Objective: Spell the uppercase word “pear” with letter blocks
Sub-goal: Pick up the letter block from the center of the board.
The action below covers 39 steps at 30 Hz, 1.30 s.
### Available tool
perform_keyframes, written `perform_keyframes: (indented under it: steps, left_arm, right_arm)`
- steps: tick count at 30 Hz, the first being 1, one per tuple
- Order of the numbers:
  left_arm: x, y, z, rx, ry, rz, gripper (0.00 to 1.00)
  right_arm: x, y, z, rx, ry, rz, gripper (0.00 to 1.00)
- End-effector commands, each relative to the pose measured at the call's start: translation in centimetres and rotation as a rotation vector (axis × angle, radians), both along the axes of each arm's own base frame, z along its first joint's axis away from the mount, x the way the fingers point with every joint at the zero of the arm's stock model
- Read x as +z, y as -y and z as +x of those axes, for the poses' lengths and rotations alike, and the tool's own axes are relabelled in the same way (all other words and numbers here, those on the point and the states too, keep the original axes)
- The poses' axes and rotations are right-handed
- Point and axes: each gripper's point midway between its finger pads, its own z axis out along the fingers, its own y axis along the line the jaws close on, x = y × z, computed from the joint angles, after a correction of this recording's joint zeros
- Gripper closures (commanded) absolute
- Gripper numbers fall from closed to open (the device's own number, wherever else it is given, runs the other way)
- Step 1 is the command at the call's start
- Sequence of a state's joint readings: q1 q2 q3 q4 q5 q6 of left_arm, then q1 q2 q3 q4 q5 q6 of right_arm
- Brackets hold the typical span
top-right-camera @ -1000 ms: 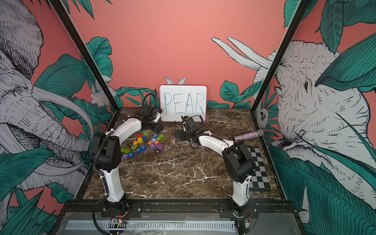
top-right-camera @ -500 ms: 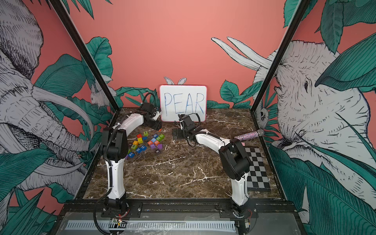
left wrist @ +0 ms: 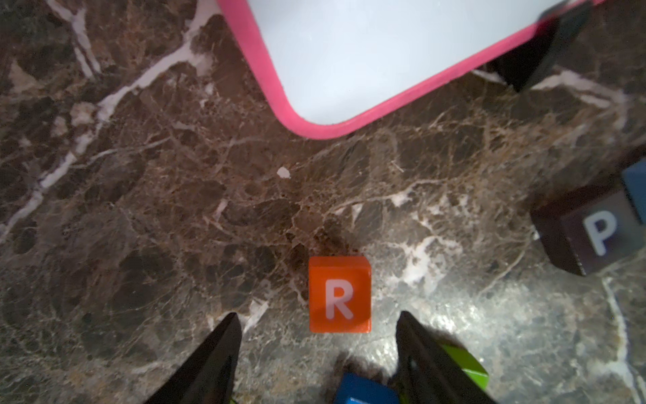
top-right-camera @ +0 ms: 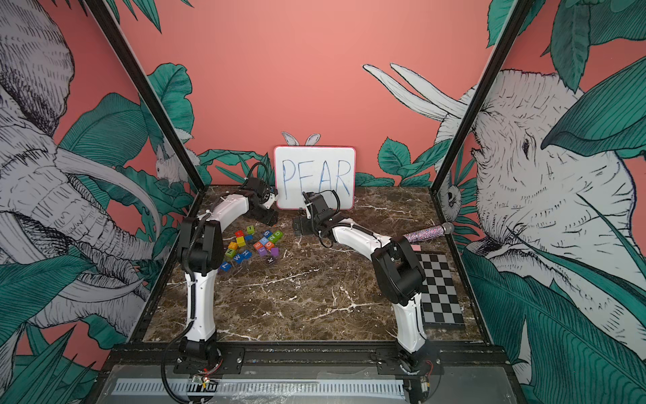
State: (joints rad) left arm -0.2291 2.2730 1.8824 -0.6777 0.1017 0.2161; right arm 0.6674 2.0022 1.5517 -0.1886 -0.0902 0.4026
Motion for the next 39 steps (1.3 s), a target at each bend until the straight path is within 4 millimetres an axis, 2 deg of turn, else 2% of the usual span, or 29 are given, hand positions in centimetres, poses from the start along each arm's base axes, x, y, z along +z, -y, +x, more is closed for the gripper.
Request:
perform_keyframes:
  steps: [1,15,27,39]
  left_arm:
    - [0.3,1.0,-0.1,-0.006,-0.023,-0.04,0.29]
    - [-0.9,1.9,-0.1,0.001,-0.049,-0.068,0.33]
    - [-1.7,1.7,-0.2,0.001,-0.066,-0.028,0.38]
    - [-1.8,1.8,-0.3,0.003,-0.073,-0.026,0.47]
  right_arm:
    - [0.0,-0.6,0.2,0.009,0.012,0.011,0.01]
    - [-0.6,-0.6,-0.1,0.003,-0.008,0.024,0.01]
    - [-0.8,-0.6,-0.4,0.003,-0.015,0.036,0.01]
    - [-1.2,-0.5,-0.6,0.002,-0.022,0.038,0.01]
